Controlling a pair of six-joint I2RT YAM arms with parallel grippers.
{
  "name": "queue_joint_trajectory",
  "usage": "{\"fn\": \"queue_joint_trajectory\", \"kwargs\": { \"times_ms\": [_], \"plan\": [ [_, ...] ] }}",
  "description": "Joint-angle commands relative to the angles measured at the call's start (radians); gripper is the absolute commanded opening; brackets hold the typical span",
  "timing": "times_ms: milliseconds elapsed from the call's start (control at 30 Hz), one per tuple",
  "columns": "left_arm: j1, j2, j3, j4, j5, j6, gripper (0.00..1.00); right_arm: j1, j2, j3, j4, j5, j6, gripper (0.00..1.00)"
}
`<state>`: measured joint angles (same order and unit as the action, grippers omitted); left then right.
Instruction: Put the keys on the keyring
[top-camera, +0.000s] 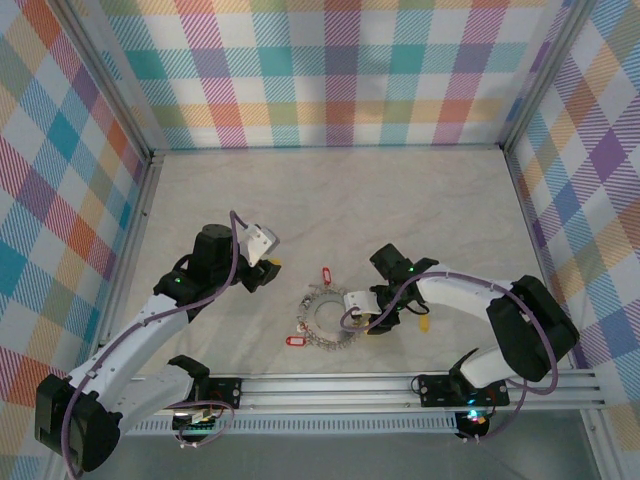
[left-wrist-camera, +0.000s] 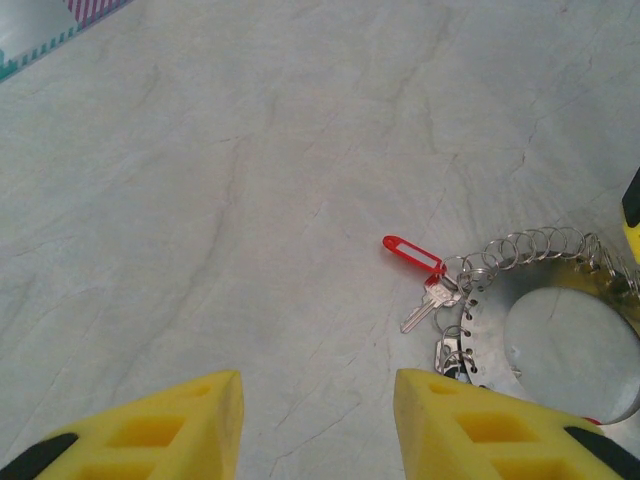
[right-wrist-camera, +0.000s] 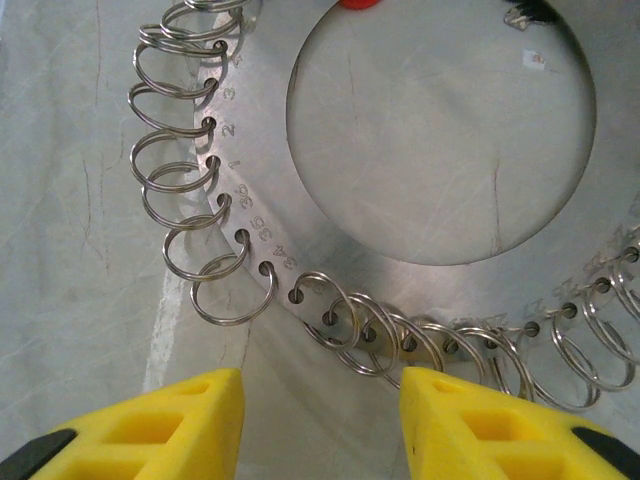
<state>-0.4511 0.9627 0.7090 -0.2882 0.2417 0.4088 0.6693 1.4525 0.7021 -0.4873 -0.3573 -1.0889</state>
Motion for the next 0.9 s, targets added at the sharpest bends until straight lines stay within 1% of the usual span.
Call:
{"fn": "queue_joint_trajectory", "kwargs": {
  "times_ms": [0,200,400,633,867],
  "plan": [
    [-0.009,0.016,0.010,-0.003,0.011,0.004,0.44,0.006,0.029,0.035,-0.016,-0.057,-0.047,0.46],
    [-0.009,0.013,0.015,-0.019,0.005,0.012,0.43,0.010,0.073,0.059,-0.028,-0.109,-0.047,0.45],
    [-0.009,-0.001,0.006,-0.014,-0.005,0.011,0.44,0.010,0.094,0.067,-0.036,-0.078,-0.063,0.45],
    [-0.009,0.003,0.009,-0.020,-0.007,0.013,0.43,0.010,0.091,0.070,-0.077,-0.058,-0.098,0.34],
    [-0.009,0.011,0.010,-0.019,0.001,0.013,0.43,0.010,0.047,0.027,-0.063,-0.031,-0.098,0.32]
  ]
}}
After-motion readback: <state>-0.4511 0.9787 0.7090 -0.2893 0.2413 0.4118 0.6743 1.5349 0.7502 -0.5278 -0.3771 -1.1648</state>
